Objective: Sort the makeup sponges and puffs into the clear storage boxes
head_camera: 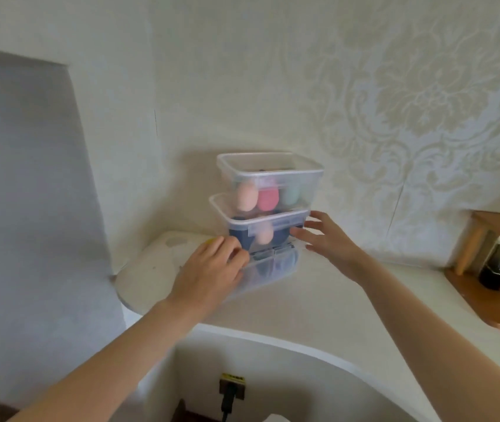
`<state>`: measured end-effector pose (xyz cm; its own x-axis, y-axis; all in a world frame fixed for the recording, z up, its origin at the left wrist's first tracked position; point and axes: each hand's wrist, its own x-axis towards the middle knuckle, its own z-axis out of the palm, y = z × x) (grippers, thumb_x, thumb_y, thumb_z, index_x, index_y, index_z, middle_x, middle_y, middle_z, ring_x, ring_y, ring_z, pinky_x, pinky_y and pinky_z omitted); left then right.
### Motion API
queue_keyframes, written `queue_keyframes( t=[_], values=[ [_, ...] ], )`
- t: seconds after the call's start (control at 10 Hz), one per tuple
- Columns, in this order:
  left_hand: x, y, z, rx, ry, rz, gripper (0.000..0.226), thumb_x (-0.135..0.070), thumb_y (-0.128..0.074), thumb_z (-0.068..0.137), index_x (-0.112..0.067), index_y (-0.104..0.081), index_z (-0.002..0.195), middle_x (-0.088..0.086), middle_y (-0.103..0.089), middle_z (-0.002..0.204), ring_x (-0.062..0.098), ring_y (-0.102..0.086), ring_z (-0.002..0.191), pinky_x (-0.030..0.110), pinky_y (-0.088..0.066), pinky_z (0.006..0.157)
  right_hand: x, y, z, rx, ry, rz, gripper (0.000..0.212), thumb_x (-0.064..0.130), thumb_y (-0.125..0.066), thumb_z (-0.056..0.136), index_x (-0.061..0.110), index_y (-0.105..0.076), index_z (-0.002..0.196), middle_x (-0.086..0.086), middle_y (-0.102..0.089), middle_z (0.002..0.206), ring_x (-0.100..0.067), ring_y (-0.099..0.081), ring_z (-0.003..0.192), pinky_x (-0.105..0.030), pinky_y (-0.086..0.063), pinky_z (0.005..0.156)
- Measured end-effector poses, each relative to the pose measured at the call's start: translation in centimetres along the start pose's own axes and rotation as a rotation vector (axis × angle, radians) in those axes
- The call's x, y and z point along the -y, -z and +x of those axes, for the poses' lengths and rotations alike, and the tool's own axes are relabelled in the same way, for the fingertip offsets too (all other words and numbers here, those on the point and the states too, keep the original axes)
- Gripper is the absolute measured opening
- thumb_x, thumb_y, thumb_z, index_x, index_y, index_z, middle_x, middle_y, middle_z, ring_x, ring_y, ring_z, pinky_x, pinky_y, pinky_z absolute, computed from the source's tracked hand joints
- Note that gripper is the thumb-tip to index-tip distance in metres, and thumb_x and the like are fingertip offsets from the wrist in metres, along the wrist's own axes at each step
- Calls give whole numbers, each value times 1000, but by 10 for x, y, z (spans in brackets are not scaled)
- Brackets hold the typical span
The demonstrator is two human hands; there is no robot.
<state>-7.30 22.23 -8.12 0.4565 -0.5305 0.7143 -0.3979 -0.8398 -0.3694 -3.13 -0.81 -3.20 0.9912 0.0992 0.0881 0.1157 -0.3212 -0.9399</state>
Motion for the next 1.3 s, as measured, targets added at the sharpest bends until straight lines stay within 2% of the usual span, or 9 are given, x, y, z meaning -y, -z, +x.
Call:
queue_keyframes(
  t=[0.1, 0.2, 0.4, 0.6, 0.8, 0.9, 1.1, 1.2, 1.3],
  values=[
    [20, -10, -2, 11, -64, 41, 13, -12, -67, 73, -18, -57, 78, 2, -55, 74, 23, -54, 66, 30, -33, 62, 4, -18, 4, -53, 36, -97, 50, 27, -65, 86, 11, -43, 128, -5, -55, 120, -18, -55, 105, -31, -45, 86],
    [47, -23, -5, 53, -89, 29, 27, -7, -75, 68, -17, -53, 81, 3, -57, 76, 23, -56, 67, 32, -46, 58, 9, -30, 9, -89, 59, -243, 50, 31, -62, 88, 8, -42, 128, -10, -56, 120, -20, -54, 101, -36, -48, 90],
    [78, -40, 1, 182, 183, -74, 39, 3, -84, 49, -11, -53, 69, 9, -59, 73, 29, -58, 62, 30, -47, 50, 18, -58, 21, -120, 47, -299, 48, 36, -54, 91, 10, -40, 129, -10, -56, 124, -22, -58, 98, -35, -52, 90],
    [101, -60, -9, 145, 406, -54, 36, 10, -81, 47, -5, -54, 66, 15, -52, 70, 31, -55, 61, 27, -37, 40, 23, -90, 40, -119, 28, -311, 49, 36, -56, 90, 11, -42, 130, -7, -55, 130, -25, -60, 108, -32, -50, 90],
    [105, -52, -18, -56, 495, -48, 20, -3, -71, 64, -6, -53, 72, 13, -51, 72, 31, -50, 65, 32, -43, 57, 36, -131, 56, -182, 50, -681, 45, 51, -47, 90, 14, -55, 114, -4, -62, 118, -28, -44, 116, -39, -35, 94],
    [100, -45, -10, -186, 431, -102, 17, -21, -50, 75, -9, -52, 87, 14, -53, 88, 27, -48, 80, 32, -43, 66, 47, -145, 60, -177, 114, -789, 46, 49, -45, 91, 11, -63, 108, -8, -62, 114, -28, -42, 117, -42, -31, 99],
    [114, -54, 0, -242, 476, -121, 37, -14, -53, 74, -18, -47, 110, 8, -37, 111, 27, -37, 96, 44, -47, 79, 59, -157, 65, -44, 255, -608, 36, 28, -45, 95, -1, -56, 114, -17, -49, 121, -30, -51, 109, -33, -41, 91],
    [109, -48, 2, -212, 519, -171, 43, -8, -59, 69, -15, -46, 110, 17, -47, 110, 28, -38, 97, 46, -50, 78, 59, -148, 60, 23, 184, -583, 33, 27, -46, 96, 1, -56, 114, -15, -55, 121, -26, -55, 101, -28, -41, 81],
    [99, -33, 8, -321, 569, -296, 33, -18, -48, 74, -8, -50, 105, 19, -48, 109, 35, -49, 100, 50, -51, 83, 65, -128, 47, -42, 228, -520, 28, 23, -51, 93, 8, -57, 116, -9, -56, 124, -22, -56, 109, -25, -42, 85]
  ],
)
